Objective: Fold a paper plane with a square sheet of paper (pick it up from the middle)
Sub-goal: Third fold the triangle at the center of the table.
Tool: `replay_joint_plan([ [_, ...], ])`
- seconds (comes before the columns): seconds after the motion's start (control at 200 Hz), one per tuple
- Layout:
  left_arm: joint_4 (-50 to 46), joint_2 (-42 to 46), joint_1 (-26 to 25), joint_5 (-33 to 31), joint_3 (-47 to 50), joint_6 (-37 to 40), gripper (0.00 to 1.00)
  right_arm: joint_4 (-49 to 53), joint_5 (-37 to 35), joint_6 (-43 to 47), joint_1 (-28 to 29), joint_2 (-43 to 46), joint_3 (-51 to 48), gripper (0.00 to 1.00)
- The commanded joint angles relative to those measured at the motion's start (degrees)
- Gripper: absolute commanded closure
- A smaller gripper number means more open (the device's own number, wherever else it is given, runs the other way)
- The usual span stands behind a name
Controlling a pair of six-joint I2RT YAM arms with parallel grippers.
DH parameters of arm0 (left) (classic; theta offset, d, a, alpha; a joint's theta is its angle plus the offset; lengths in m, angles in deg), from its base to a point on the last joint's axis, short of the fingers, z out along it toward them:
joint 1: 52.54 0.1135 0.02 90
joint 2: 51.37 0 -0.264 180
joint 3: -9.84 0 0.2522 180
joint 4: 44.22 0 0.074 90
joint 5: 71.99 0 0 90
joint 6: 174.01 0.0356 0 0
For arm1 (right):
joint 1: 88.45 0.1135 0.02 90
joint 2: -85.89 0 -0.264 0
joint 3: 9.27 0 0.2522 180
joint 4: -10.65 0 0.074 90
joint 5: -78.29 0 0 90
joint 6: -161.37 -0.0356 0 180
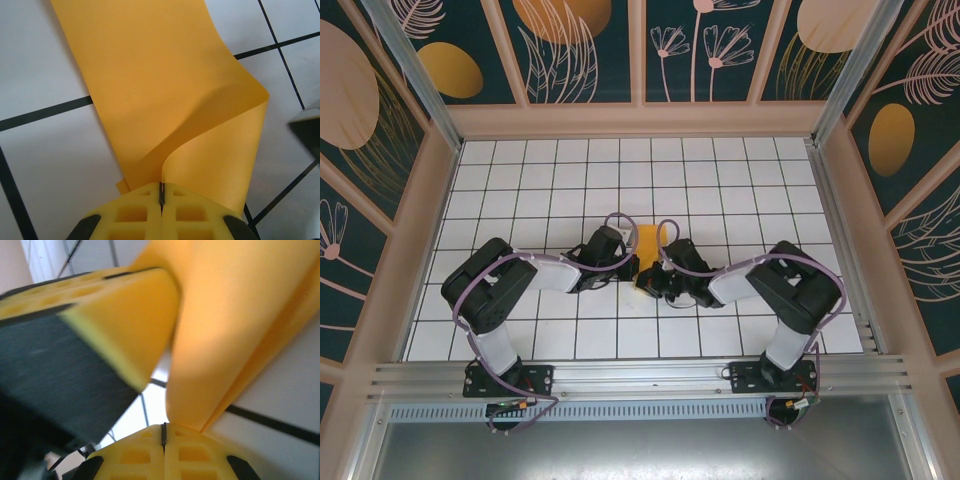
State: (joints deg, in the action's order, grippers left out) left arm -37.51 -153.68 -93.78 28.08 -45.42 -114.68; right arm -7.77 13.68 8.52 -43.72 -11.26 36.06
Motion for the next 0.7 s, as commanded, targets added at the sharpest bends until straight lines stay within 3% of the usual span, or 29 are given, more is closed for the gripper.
replay_joint_plan([
  [0.0,-7.9,-3.6,-0.1,-0.8,0.8,1.1,1.0,4.2,-2.6,3.4,-2.2,6.1,0.9,0.94],
  [0.145,-8.0,-3.8,0.0,-0.3,0.5,1.4,1.0,1.3,-0.1,3.2,-5.4,5.8,-0.7,0.94],
  [0.475,-8.4,-4.4,0.0,-0.1,0.0,1.7,1.0,-0.6,2.1,3.9,-6.4,-0.6,3.3,0.94],
  [0.696,-8.8,-4.8,-0.1,0.3,-0.4,2.1,1.0,2.3,-0.5,5.5,-6.8,-3.7,2.5,0.94],
])
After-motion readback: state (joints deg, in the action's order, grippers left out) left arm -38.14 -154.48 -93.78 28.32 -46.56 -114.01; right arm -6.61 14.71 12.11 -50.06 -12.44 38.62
